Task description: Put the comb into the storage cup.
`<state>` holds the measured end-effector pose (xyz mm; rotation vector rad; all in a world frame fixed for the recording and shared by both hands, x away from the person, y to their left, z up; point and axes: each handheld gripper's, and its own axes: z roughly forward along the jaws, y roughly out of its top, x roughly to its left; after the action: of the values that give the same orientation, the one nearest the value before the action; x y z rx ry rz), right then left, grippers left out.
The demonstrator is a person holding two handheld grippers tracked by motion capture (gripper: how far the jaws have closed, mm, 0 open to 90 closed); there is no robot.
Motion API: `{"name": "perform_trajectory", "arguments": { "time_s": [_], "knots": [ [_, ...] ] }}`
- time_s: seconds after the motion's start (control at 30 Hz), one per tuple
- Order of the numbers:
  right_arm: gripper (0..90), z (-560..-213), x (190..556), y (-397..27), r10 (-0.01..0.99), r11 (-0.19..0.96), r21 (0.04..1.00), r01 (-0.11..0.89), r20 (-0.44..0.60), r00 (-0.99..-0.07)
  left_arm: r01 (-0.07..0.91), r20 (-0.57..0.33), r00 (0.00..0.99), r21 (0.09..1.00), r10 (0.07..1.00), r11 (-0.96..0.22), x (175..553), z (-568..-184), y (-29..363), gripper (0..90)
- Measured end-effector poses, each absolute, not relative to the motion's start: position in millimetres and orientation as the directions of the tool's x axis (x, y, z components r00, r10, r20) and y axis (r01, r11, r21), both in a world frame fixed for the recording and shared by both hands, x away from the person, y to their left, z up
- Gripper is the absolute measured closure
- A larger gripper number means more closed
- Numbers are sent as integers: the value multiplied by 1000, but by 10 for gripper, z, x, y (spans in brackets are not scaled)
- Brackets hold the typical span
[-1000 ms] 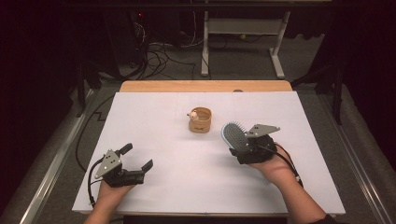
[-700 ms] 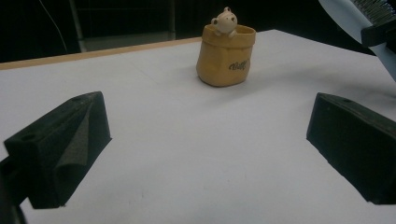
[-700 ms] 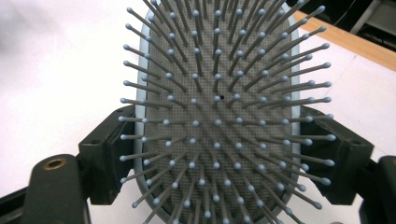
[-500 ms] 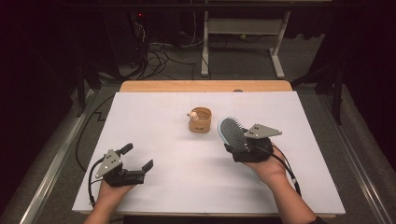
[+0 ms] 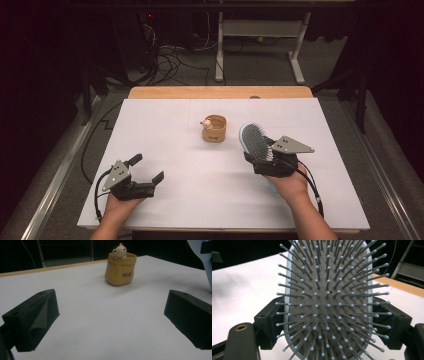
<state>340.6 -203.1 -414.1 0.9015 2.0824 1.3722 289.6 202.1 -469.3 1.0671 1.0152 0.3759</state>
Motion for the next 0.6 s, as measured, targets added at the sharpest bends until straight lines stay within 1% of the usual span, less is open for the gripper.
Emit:
{"name": "perform_trajectory", "arguments": {
  "time_s": [0.3, 0.6],
  "knots": [
    [207, -4122, 3313, -2079, 757, 246, 950, 193, -64, -650, 199, -507, 513, 855, 693, 478, 2894, -4690, 2023, 8],
    [206, -4152, 3270, -2147, 769, 205, 964, 171, -50, -637, 200, -502, 513, 859, 697, 472, 2896, -4694, 2019, 8]
  ]
}}
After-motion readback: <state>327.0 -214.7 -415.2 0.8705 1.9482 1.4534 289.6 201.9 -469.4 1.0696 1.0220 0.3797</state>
